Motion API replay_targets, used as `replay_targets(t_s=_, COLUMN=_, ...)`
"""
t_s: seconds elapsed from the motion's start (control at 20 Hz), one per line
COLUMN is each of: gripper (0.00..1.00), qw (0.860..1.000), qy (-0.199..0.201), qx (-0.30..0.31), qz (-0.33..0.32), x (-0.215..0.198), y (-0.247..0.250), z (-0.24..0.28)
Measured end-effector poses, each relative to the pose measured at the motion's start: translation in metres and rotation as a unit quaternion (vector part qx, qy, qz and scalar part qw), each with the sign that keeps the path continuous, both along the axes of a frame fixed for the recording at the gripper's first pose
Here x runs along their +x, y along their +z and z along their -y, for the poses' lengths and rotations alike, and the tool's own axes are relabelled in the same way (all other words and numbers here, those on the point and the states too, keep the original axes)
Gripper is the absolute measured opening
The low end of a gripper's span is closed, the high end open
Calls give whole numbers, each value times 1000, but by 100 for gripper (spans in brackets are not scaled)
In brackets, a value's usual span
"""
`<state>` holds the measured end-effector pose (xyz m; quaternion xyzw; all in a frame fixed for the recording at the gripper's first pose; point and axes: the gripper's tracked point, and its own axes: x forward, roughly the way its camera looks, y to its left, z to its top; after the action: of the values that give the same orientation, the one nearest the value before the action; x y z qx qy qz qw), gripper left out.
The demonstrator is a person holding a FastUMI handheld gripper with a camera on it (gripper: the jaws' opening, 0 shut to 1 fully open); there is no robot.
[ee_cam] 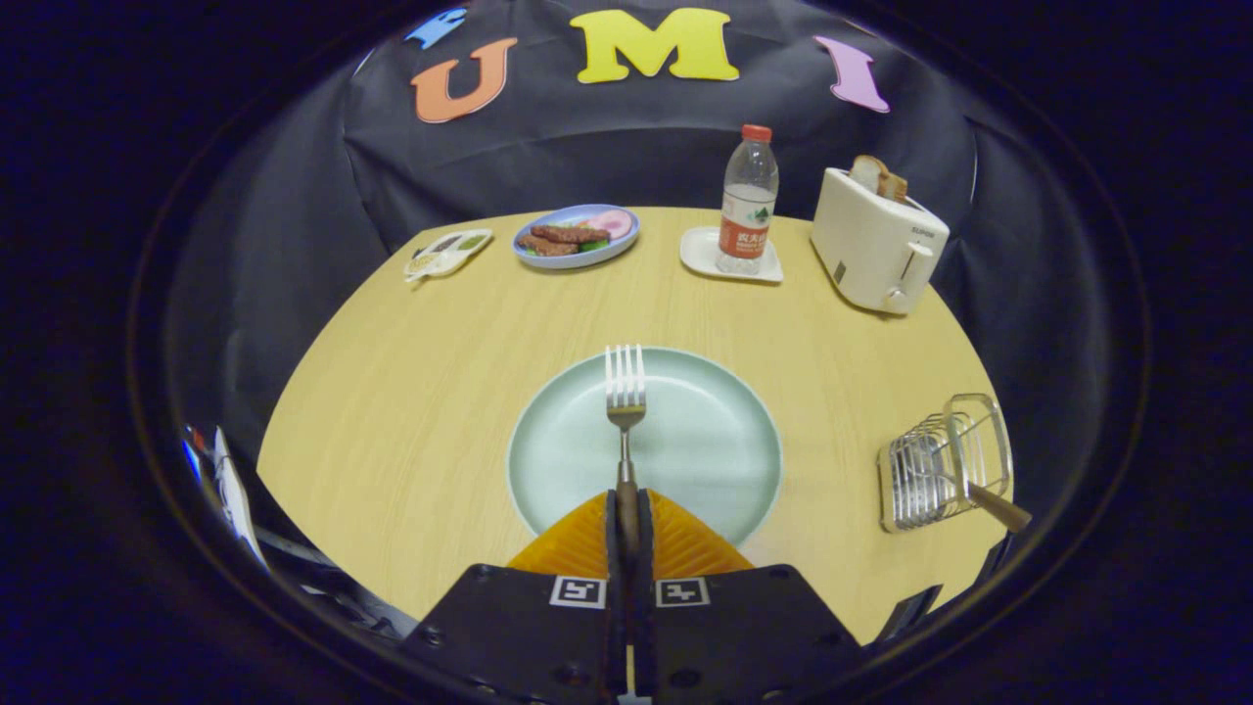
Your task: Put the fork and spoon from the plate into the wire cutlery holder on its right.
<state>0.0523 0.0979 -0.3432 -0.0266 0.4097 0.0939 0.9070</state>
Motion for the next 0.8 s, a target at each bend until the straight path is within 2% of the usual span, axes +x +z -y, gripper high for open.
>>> replay_targets(t_s=0.15, gripper=4, qw=1000, qy=6, qx=28, qz=3, x=-5, y=23, z=24)
replay_targets(t_s=0.4, gripper=4, qw=1000, qy=-1, qx=13, qz=21, x=1, y=52, z=97)
replay_targets(t_s=0.55, gripper=4, qw=999, qy=-11, qx=47, qz=22, x=1, y=74, z=130)
replay_targets(t_s=0.8, gripper=4, qw=997, qy=-54, qx=39, qz=34, x=9, y=101, z=201)
